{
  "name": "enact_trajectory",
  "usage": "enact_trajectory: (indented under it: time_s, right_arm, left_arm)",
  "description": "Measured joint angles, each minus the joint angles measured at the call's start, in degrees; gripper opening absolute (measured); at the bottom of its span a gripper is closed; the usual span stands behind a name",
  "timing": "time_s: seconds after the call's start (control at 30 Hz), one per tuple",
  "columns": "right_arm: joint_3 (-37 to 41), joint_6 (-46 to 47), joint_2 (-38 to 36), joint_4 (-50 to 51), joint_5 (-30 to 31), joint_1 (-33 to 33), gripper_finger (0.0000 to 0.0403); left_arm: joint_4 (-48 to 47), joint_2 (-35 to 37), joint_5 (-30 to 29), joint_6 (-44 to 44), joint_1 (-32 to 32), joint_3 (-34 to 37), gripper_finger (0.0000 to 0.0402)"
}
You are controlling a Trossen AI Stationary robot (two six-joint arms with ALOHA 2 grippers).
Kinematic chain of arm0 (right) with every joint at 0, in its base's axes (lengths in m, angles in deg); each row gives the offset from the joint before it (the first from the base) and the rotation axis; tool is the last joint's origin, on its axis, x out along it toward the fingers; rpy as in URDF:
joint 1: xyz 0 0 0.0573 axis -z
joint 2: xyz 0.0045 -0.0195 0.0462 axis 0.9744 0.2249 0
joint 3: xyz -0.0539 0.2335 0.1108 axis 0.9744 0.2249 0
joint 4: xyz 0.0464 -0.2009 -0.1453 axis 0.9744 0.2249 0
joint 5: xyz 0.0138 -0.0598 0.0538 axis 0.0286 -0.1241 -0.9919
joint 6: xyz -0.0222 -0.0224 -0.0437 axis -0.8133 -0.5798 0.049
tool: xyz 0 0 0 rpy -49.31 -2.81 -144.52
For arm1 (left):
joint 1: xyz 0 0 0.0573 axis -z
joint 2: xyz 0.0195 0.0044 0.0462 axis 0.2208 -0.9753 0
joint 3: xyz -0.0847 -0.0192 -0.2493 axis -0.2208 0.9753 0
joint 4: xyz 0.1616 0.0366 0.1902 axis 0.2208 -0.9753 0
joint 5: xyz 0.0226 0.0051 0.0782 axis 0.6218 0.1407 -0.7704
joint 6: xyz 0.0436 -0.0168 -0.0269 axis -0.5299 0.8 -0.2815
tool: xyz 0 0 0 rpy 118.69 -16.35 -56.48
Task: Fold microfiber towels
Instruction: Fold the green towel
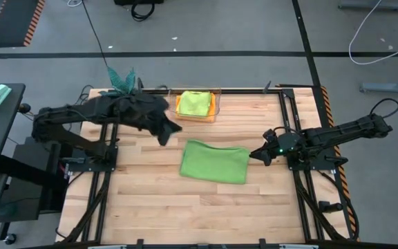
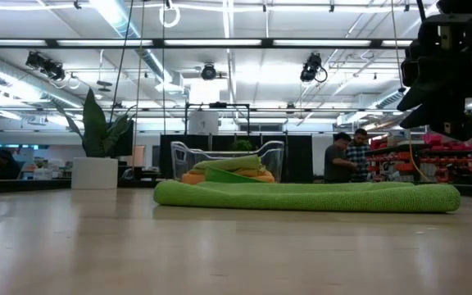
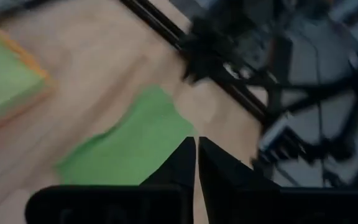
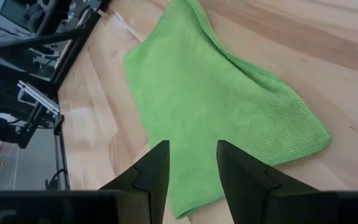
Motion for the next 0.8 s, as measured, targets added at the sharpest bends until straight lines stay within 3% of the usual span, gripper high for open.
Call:
enact_trajectory:
  time_s: [0.27, 0.5, 0.6, 0.8]
  right_arm:
    - [-0.02, 0.19, 0.62, 0.23, -0.23, 0.02, 0.014]
    - [0.0, -1.17, 1.03, 0.21, -0.23, 0.07, 0.014]
    - [0.0, -1.0, 1.03, 0.18, -0.21, 0.07, 0.014]
    - [0.0, 1.59, 1.03, -0.01, -0.51, 0.07, 0.014]
  left_arm:
    - [-13.74, 7.48, -12.84, 7.38, -1.62, -0.06, 0.0034]
    - [-17.1, 8.27, -14.52, 7.9, -2.27, 0.72, 0.0032]
    - [-12.11, 10.58, -14.02, 9.95, -2.27, 8.06, 0.0027]
    - [15.88, 20.38, -4.96, 15.6, -3.12, 32.77, 0.0026]
